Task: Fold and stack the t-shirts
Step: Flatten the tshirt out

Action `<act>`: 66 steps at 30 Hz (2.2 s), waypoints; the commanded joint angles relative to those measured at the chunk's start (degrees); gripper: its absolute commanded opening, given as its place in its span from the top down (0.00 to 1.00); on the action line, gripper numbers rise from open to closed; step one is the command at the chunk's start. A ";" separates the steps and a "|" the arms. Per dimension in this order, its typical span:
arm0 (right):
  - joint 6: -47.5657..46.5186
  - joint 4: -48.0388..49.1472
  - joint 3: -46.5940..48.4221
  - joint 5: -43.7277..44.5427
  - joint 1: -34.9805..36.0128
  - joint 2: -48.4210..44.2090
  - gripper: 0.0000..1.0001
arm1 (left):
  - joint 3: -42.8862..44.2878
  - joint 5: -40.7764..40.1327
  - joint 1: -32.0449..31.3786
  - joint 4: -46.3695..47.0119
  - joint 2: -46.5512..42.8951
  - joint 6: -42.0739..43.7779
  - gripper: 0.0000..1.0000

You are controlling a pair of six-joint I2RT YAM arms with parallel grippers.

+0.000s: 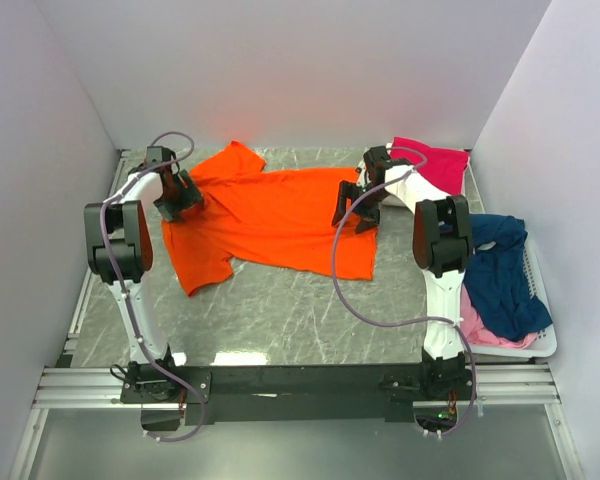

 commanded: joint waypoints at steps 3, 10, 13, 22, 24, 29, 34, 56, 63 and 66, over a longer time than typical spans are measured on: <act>-2.64 -1.98 3.69 -0.23 -0.41 0.60 0.16 | 8.50 0.50 -0.01 -3.36 0.15 1.71 0.23; -1.85 2.24 1.76 -2.25 -0.50 -6.07 0.16 | 2.83 -2.13 -1.68 -3.37 -11.27 -0.74 0.23; -1.50 2.77 0.62 -2.69 -0.50 -8.80 0.16 | -6.56 -4.67 -1.94 -2.41 -19.79 -2.50 0.23; -0.71 4.79 -8.68 -3.13 -0.41 -16.53 0.17 | -33.04 -11.28 -2.03 -5.29 -42.82 -13.57 0.27; -0.71 5.58 -10.45 -3.22 -0.32 -17.59 0.16 | -35.08 -12.15 -2.03 -7.05 -45.03 -14.98 0.30; -0.27 6.99 -15.28 -3.39 -0.15 -20.57 0.16 | -39.04 -12.60 -2.12 -9.34 -45.74 -17.53 0.37; 0.17 7.95 -18.10 -3.31 -0.15 -22.07 0.16 | -41.67 -13.31 -2.12 -8.91 -45.74 -18.42 0.44; -0.18 6.90 -20.21 -1.46 0.03 -24.10 0.17 | -48.27 -10.22 -4.40 -2.14 -37.83 -18.33 0.57; 0.35 7.08 -21.88 -0.76 0.03 -25.24 0.17 | -49.24 -9.96 -4.49 -1.70 -36.86 -17.45 0.84; 0.26 6.55 -23.20 0.47 0.03 -26.20 0.17 | -48.54 -9.96 -4.40 -1.61 -36.95 -17.10 0.99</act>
